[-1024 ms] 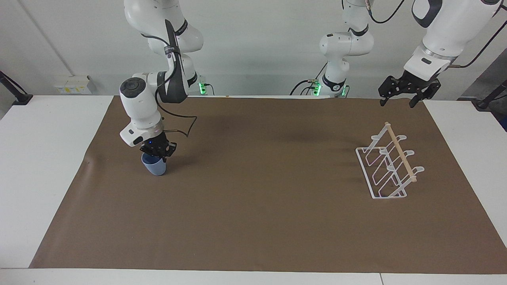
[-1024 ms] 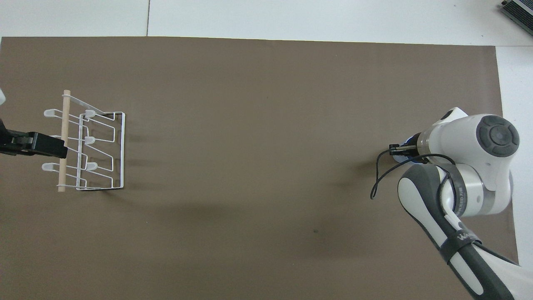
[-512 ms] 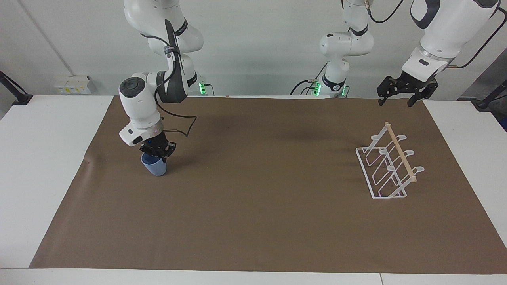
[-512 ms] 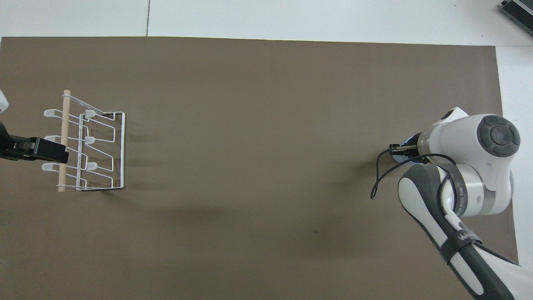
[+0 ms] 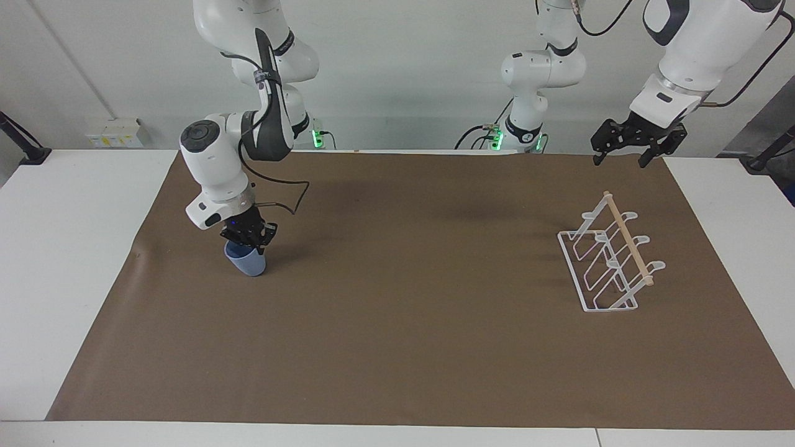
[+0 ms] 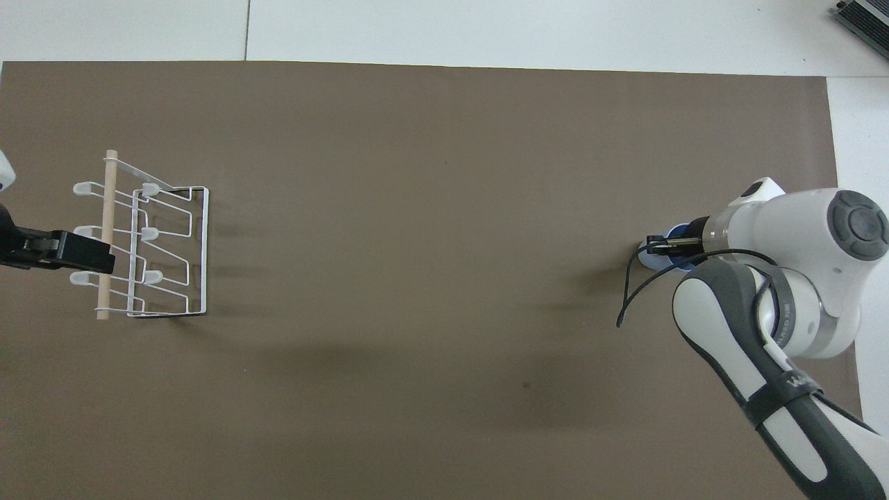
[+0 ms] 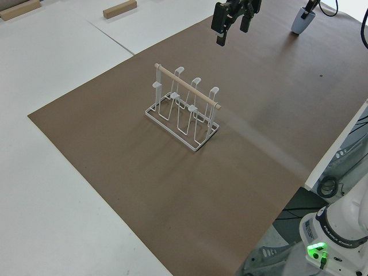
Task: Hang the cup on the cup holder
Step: 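Lift the cup with the right gripper while the left gripper rises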
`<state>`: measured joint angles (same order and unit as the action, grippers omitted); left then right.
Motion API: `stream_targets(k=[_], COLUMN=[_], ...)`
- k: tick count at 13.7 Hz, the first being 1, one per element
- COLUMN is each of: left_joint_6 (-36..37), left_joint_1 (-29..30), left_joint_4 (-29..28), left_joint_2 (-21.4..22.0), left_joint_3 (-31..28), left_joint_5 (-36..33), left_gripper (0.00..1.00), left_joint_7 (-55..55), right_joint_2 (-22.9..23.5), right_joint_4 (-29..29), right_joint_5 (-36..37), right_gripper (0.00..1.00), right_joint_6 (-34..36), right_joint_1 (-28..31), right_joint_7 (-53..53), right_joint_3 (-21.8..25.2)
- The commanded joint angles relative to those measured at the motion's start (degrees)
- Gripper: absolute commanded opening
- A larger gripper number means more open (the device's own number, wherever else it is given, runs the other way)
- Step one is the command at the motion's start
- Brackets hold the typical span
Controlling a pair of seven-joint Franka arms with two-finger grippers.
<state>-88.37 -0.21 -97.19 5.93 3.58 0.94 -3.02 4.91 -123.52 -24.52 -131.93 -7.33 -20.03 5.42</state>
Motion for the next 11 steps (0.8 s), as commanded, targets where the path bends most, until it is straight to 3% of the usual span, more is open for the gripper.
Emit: stream_targets(k=[1, 3, 6, 11], left_joint_6=[-1.62, -2.93, -3.12, -4.09], left_joint_1=[0.3, 0.74, 1.78, 2.58], left_joint_4=[-3.17, -3.27, -3.35, -5.2], left_joint_2=[2.33, 2.24, 2.24, 3.03], left_joint_3=[-0.15, -0.07, -0.15, -0.15], left_joint_5=[-0.06, 0.12, 10.11, 19.96], left_gripper=[1.0, 1.0, 1.0, 1.0], left_joint_7=[0.29, 1.6, 14.39, 33.55], right_joint_2=[0.54, 0.28, 0.01, 0.54], right_joint_4=[1.35, 1.44, 1.79, 7.4], right_joint_5=[-9.01, -17.27, -31.85, -50.32], right_gripper=[0.0, 0.0, 0.0, 0.0], right_joint_6=[3.16, 4.22, 4.4, 4.4], right_joint_1=[-0.05, -0.05, -0.05, -0.14], right_joint_7=[-5.19, -6.85, -10.02, -10.29], right_joint_3=[-2.86, -5.4, -9.62, -16.83])
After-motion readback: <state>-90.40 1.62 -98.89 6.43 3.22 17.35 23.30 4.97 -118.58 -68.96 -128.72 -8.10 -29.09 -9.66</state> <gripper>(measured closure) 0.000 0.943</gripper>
